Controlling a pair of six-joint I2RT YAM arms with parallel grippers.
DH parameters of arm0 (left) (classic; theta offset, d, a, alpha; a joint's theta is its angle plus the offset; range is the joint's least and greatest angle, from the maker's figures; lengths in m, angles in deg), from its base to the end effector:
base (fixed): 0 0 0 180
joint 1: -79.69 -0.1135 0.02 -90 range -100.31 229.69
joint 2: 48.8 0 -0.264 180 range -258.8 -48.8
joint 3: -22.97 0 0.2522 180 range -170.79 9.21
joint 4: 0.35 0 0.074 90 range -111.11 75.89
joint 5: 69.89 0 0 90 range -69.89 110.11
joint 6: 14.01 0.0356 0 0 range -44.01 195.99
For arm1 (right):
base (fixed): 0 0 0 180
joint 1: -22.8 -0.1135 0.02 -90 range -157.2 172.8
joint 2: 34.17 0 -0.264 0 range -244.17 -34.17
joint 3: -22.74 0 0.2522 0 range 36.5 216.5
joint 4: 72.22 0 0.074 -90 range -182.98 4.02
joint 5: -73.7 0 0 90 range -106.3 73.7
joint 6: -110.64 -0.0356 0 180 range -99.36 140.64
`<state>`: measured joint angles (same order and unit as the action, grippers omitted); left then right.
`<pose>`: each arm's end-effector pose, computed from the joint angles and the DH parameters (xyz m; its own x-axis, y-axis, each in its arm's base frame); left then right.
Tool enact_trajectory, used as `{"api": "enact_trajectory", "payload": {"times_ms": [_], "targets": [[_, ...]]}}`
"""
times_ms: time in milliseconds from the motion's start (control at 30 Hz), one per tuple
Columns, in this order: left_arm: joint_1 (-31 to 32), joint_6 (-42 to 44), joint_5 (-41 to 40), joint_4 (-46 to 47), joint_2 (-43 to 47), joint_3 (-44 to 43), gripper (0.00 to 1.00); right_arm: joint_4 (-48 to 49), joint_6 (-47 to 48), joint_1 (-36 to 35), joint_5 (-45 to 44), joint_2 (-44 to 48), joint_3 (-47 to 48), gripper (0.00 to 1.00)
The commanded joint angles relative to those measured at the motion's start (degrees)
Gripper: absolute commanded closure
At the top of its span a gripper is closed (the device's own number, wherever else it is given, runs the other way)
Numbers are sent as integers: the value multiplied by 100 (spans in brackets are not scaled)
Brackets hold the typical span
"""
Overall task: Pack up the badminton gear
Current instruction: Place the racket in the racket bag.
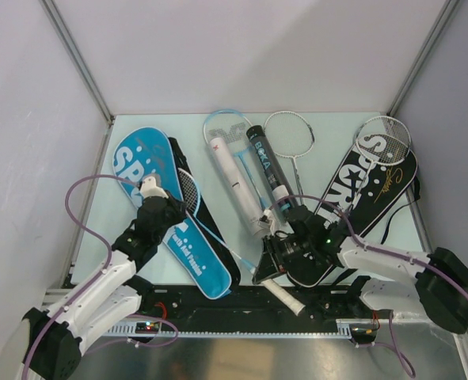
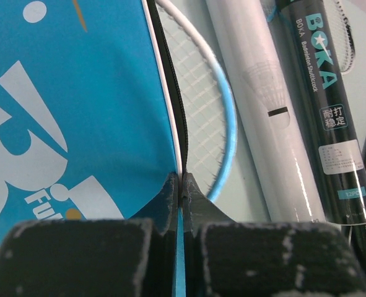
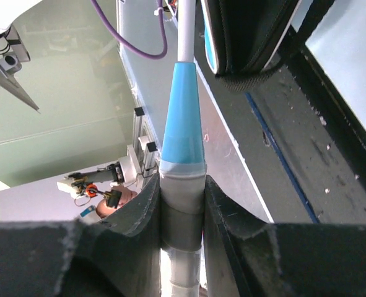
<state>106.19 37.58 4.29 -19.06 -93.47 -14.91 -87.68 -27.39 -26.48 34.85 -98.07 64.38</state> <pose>0.1658 -0.0718 0.2227 -0.4318 -0.4526 -0.7802 -0.0755 0.8801 -0.4688 0.1182 0.1799 0.1961 -0.9192 -0.3530 -0.1747 -0.2899 0.3062 0.9067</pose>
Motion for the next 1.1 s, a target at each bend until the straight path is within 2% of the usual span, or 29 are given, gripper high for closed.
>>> {"api": "enact_trajectory", "payload": {"times_ms": [0,133,500,667,867,1067], "targets": [[-5,-41,247,459,97,-73,100,1326,-32,-118,-75,-519,113,100],[-5,-491,537,461,-46,-88,100,1789,-68,-120,-322,-1158,389,100],[-5,-1275,880,462,-26,-54,100,2048,239,-131,-1210,-2594,1868,100],[-5,-1404,859,39,-164,-348,100,2466,398,-108,-1284,-3359,2288,100],[-5,-1458,1039,-84,-438,-419,100,1851,1002,-257,-1832,-3873,2903,100],[-14,-1508,1145,-109,-340,-369,100,2042,1040,-292,-2418,-4141,2977,100]]}}
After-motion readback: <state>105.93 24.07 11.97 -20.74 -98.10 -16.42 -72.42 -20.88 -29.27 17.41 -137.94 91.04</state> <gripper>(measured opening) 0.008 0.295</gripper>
